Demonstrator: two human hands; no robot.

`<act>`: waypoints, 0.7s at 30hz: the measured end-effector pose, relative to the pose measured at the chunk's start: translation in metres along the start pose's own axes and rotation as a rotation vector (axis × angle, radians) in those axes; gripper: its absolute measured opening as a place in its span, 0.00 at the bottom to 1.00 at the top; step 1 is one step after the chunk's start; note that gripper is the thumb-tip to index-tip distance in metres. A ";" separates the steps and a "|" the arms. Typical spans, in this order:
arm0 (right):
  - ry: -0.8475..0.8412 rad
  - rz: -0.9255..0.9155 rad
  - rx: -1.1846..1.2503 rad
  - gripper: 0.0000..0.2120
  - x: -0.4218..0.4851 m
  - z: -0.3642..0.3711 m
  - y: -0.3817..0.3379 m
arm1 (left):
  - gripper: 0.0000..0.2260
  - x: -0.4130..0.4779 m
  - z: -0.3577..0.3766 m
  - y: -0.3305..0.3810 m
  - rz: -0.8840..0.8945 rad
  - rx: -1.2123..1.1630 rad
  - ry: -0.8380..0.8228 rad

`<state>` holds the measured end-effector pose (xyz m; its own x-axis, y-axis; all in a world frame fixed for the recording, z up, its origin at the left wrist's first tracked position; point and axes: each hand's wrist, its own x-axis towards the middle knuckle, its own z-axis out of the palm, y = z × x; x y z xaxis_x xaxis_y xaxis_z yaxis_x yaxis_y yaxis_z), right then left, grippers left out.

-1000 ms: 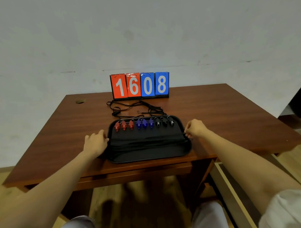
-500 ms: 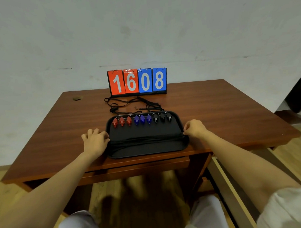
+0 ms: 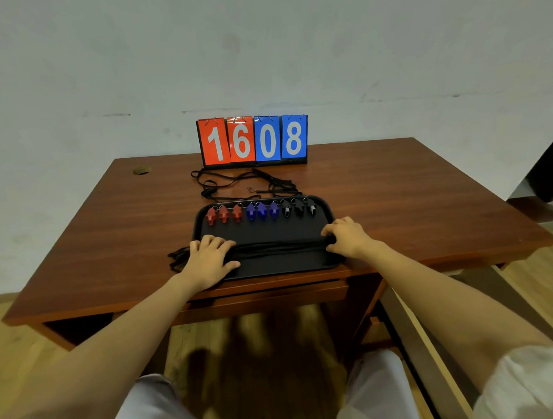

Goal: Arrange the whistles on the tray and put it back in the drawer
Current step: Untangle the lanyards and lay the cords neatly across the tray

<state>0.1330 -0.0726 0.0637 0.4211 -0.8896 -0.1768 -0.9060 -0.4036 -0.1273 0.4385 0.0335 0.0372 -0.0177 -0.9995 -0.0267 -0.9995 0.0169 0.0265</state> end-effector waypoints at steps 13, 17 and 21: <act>0.106 -0.164 0.185 0.18 0.065 -0.048 -0.047 | 0.18 0.076 -0.034 0.016 0.004 -0.019 0.133; 0.118 -0.176 0.218 0.17 0.109 -0.066 -0.065 | 0.15 0.126 -0.044 0.011 -0.055 -0.047 0.080; 0.100 -0.179 0.197 0.16 0.166 -0.065 -0.081 | 0.14 0.175 -0.045 -0.002 -0.104 -0.057 0.059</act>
<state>0.2738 -0.2013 0.1084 0.5587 -0.8285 -0.0380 -0.7877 -0.5157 -0.3371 0.4389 -0.1424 0.0775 0.0892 -0.9956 0.0270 -0.9927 -0.0867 0.0836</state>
